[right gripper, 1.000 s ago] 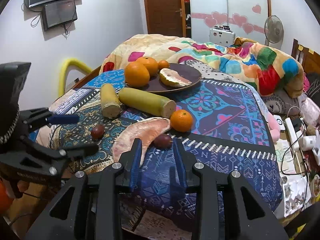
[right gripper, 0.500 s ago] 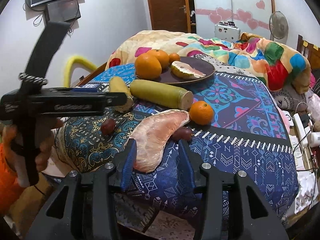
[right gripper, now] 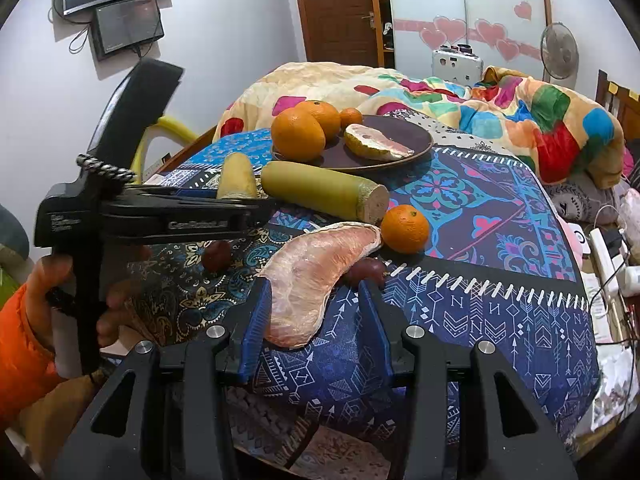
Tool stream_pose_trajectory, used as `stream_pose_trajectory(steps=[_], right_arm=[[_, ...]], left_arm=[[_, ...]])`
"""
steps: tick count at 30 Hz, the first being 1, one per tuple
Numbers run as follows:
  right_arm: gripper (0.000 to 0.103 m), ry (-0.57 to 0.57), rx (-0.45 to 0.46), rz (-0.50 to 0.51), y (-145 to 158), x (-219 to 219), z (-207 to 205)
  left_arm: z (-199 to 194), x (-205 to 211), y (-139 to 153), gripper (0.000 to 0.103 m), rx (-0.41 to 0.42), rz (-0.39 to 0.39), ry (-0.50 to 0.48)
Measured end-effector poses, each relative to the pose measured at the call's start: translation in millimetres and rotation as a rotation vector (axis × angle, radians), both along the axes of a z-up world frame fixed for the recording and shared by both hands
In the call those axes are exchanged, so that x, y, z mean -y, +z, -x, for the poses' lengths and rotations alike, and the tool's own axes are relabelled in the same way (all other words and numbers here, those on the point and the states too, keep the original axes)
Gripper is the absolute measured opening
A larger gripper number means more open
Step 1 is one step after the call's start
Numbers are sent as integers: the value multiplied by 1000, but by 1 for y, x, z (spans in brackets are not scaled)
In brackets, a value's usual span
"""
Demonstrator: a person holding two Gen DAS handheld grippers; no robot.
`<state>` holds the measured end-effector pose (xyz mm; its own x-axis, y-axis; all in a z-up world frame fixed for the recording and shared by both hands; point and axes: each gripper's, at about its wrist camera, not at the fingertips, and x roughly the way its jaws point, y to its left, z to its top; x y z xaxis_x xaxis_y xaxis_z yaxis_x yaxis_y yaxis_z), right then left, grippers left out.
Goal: Organize fruits
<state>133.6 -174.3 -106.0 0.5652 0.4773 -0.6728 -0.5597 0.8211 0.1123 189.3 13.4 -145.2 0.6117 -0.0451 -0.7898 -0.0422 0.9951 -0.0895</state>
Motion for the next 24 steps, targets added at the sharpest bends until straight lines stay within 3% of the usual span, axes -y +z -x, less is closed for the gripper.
stream_pose_trajectory(steps=[7,16,20,24], right_arm=[[53,16,-5,-1,-2,-7,6],[53,3,7,53,-13,-21,2],[42,12,11,67,-12,-20,5],[39,32,3,69,-10,-15,10]], left_arm=[[25,-21,2,37,4,-31,-14],[61,-43,4,36,9,-38,-54],[81,-42,6,36,8,-64,-90],[99,-45,6,36,11,-42,-106]])
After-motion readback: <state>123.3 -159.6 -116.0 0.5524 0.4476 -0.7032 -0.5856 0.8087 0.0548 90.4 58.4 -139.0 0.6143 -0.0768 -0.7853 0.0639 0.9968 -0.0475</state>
